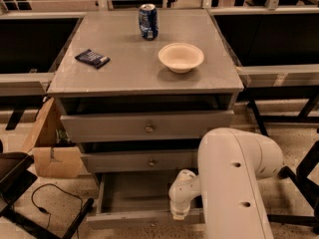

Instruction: Open bottom drawer

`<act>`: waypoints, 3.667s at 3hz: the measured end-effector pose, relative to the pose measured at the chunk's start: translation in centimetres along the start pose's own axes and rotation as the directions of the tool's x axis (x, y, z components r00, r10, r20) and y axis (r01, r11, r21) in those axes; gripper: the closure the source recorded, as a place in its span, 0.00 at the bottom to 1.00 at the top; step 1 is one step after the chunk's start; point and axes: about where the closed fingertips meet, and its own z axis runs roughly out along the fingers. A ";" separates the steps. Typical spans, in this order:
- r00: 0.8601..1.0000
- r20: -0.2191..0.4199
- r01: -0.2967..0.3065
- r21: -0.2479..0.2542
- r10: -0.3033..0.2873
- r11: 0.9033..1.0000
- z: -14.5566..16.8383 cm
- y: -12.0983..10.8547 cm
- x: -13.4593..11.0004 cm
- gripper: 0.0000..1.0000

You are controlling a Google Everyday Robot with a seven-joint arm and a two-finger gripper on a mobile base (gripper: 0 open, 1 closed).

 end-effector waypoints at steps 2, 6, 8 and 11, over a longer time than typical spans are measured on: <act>0.999 -0.014 -0.042 -0.043 0.041 0.998 -0.2 1.8 0.6 1.00; 0.996 -0.030 -0.085 -0.106 0.083 0.991 -0.3 3.8 1.0 1.00; 0.995 -0.040 -0.097 -0.152 0.092 0.984 0.0 5.4 1.3 1.00; 0.993 -0.048 -0.115 -0.198 0.107 0.973 0.1 5.9 1.3 1.00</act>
Offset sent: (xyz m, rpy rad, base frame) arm -0.2354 -0.0466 0.0311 -0.1596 0.5143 -0.2483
